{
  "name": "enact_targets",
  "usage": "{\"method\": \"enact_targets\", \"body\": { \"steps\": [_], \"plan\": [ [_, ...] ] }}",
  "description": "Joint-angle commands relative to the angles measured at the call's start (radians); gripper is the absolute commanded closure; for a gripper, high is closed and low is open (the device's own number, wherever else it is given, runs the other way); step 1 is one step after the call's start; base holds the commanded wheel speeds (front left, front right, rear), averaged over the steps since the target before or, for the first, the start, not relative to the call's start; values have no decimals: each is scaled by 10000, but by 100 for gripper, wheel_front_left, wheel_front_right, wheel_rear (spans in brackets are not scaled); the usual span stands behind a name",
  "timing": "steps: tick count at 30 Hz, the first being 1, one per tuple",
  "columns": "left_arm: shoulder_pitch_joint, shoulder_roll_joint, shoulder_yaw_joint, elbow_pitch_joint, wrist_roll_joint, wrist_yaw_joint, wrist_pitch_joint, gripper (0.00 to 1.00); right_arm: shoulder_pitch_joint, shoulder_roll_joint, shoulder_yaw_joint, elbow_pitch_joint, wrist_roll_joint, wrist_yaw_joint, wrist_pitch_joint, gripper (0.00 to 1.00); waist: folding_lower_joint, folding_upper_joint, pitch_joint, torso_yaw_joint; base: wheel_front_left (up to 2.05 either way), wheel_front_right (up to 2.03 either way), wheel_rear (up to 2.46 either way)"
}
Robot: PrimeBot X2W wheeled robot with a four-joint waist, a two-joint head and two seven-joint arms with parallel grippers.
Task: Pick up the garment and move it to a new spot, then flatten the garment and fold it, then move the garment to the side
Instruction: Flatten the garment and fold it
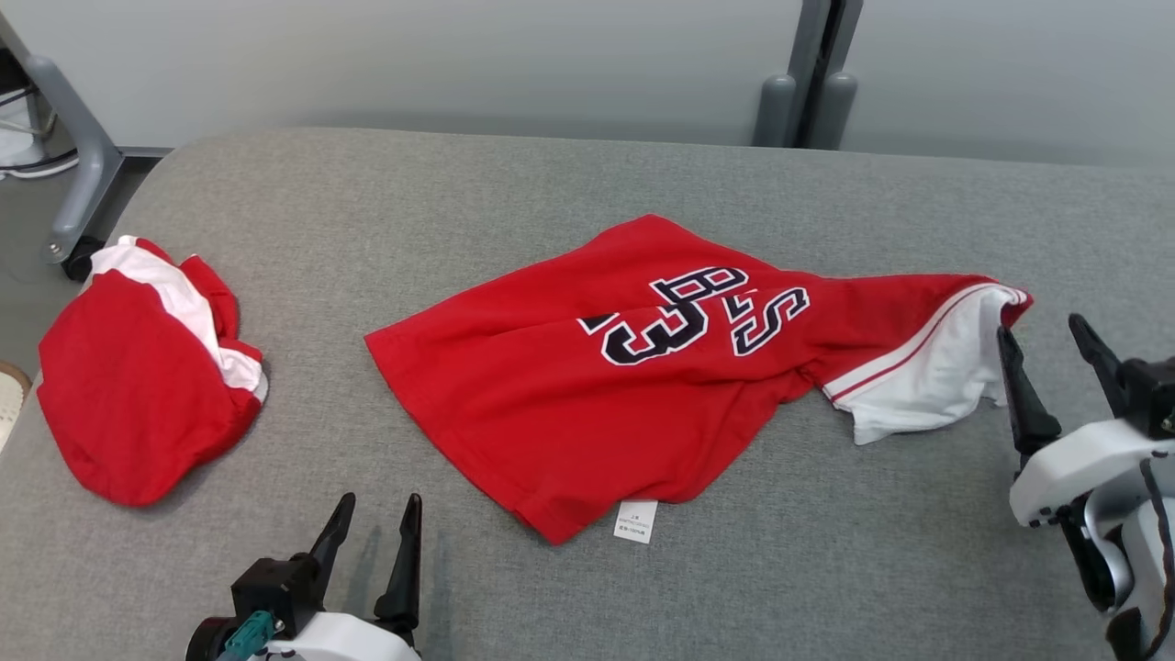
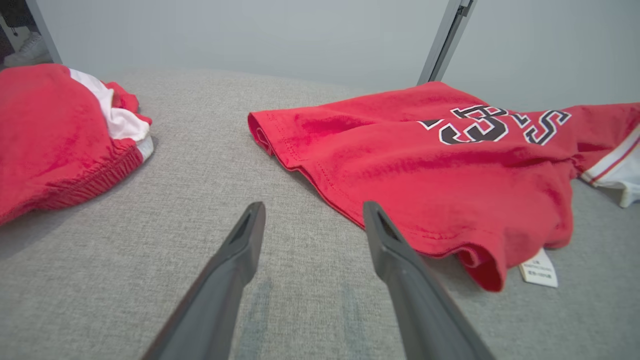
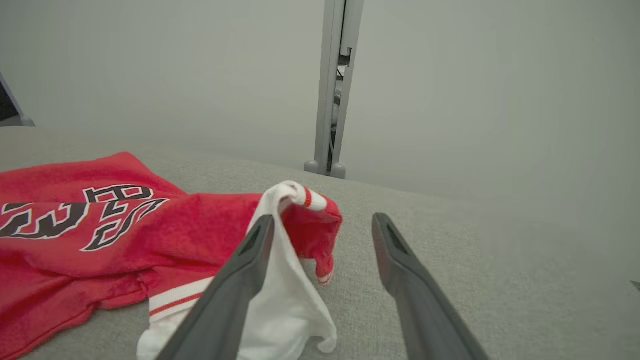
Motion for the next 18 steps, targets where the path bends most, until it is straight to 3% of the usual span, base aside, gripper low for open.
{"method": "enact_targets", "body": {
  "steps": [1,4,11,18],
  "plan": [
    [-130,41,61,-3,107,-29,-5,0,324,84,-245,-20,-93,-3,-2,0,0,0,-4,-174,0,0,0],
    [-71,43,96,-27,120,-81,-5,0,917,507,-903,-359,-273,-3,-2,0,0,0,-89,-480,0,0,0],
    [79,38,-346,-19,-76,-201,-5,0,1715,1333,-1332,-1316,-432,-3,-2,0,0,0,-209,-1023,0,0,0],
    [8,41,-996,258,-815,-354,-5,0,2166,1731,-1567,-1726,-445,-3,-2,0,0,0,-165,-1368,0,0,0]
  ]
}}
